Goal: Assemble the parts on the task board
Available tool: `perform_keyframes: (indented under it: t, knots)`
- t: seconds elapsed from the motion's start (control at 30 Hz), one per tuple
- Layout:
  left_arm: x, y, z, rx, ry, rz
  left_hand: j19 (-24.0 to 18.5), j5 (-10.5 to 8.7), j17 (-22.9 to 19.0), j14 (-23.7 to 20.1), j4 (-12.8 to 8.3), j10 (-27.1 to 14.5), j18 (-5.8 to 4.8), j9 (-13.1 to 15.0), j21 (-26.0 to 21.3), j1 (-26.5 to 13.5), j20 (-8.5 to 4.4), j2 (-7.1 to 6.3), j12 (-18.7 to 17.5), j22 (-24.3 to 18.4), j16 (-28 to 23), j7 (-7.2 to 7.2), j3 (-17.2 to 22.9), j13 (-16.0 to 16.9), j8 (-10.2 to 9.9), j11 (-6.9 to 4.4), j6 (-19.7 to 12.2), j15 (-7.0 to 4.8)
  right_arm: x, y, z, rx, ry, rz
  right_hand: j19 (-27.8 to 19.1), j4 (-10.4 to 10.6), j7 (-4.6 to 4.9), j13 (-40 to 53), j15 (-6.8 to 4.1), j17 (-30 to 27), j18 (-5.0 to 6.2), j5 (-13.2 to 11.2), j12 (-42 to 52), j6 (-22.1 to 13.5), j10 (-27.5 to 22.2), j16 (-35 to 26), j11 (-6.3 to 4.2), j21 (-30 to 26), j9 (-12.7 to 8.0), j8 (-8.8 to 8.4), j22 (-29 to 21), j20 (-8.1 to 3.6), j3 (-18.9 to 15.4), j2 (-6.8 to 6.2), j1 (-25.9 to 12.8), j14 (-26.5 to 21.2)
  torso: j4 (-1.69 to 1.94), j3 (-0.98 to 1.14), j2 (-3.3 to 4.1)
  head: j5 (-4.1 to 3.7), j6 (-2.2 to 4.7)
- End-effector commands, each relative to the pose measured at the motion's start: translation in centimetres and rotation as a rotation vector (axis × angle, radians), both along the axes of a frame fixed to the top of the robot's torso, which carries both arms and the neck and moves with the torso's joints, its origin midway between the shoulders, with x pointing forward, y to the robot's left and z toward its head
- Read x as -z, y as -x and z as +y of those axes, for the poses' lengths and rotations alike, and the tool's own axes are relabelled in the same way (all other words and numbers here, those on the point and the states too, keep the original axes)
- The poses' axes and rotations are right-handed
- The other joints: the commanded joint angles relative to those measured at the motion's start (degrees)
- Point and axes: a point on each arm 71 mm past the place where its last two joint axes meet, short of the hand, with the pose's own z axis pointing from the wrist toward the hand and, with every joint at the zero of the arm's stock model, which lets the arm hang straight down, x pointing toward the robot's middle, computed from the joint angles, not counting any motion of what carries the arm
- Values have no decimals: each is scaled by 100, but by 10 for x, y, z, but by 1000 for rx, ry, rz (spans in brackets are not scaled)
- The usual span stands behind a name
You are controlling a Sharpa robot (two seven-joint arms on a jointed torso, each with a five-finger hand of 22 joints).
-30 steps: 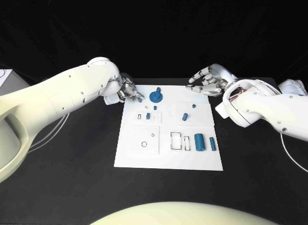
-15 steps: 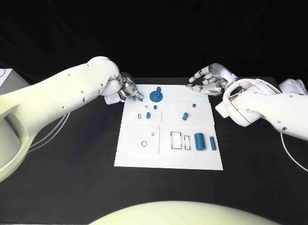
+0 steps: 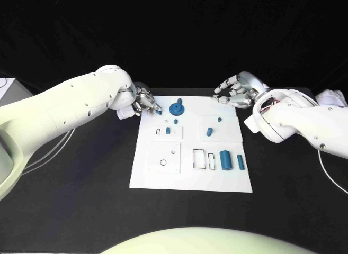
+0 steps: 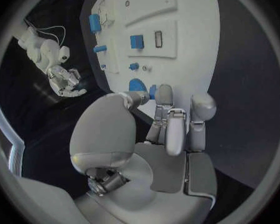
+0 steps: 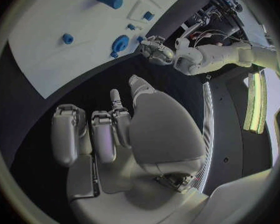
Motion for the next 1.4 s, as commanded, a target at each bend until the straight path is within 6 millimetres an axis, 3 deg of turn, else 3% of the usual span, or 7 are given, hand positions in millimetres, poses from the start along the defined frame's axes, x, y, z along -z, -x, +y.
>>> perform_keyframes:
  t: [0.03, 0.2, 0.53, 1.03, 1.23, 1.4]
  knots:
    - [-4, 3, -1, -3, 52, -26, 93, 260, 1018, 402, -1172, 118, -18, 16, 91, -157, -18, -41, 71, 139, 59, -30, 1196, 49, 39, -22, 105, -65, 0, 0, -1, -7, 10, 2, 191, 8, -6, 825, -9, 1172, 47, -8, -5, -36, -23, -37, -4, -13, 8, 28, 695, -6, 34, 6, -70, 506, 11, -1, -13, 6, -10]
    - [-10, 13, 2, 14, 64, -39, 223, 796, 1249, 505, -1384, 366, -59, 16, 234, -429, -80, -108, 183, 364, 156, -100, 1294, 221, 44, -93, 284, -129, 0, 0, -4, -2, 12, 3, 191, 9, -7, 823, -10, 1164, 48, -8, -8, -34, -24, -42, -5, -15, 9, 32, 694, -6, 34, 4, -75, 504, 33, 3, -49, 15, -27]
    - [-17, 33, 3, 53, 56, -72, 329, 1080, 1411, 570, -1500, 573, -93, 11, 335, -572, -121, -149, 291, 545, 221, -153, 1309, 412, 39, -140, 413, -174, 0, 0, -6, 4, 13, 6, 191, 9, -7, 823, -10, 1164, 48, -8, -8, -34, -24, -42, -5, -15, 9, 32, 694, -6, 34, 4, -75, 504, 69, -5, -110, 13, -90]
    - [-8, 57, -5, 84, -36, -126, 424, 1212, 1495, 602, -1557, 721, -121, 10, 410, -646, -150, -169, 366, 687, 254, -188, 1344, 545, 42, -174, 496, -204, 1, 0, -9, 9, 13, 7, 191, 9, -7, 823, -10, 1164, 48, -8, -8, -34, -24, -42, -5, -15, 9, 32, 694, -6, 34, 4, -75, 504, 88, -8, -114, 39, -135]
    - [2, 62, -8, 87, -64, -125, 439, 1226, 1503, 605, -1565, 741, -125, 10, 421, -658, -155, -169, 374, 708, 257, -194, 1354, 559, 43, -180, 508, -209, 1, 0, -9, 9, 13, 7, 191, 9, -7, 823, -10, 1164, 48, -8, -8, -34, -24, -42, -5, -15, 9, 32, 694, -6, 34, 4, -75, 504, 65, -5, -102, 58, -143]
    - [8, 66, -9, 86, -78, -126, 443, 1230, 1502, 605, -1568, 747, -126, 10, 425, -661, -156, -169, 377, 714, 257, -196, 1358, 563, 43, -182, 512, -211, 1, 1, -10, 10, 13, 8, 193, 9, -10, 827, -12, 1167, 47, -7, -3, -30, -18, -41, -7, -16, 11, 42, 694, -8, 34, -5, -88, 505, 68, -1, -100, 54, -153]
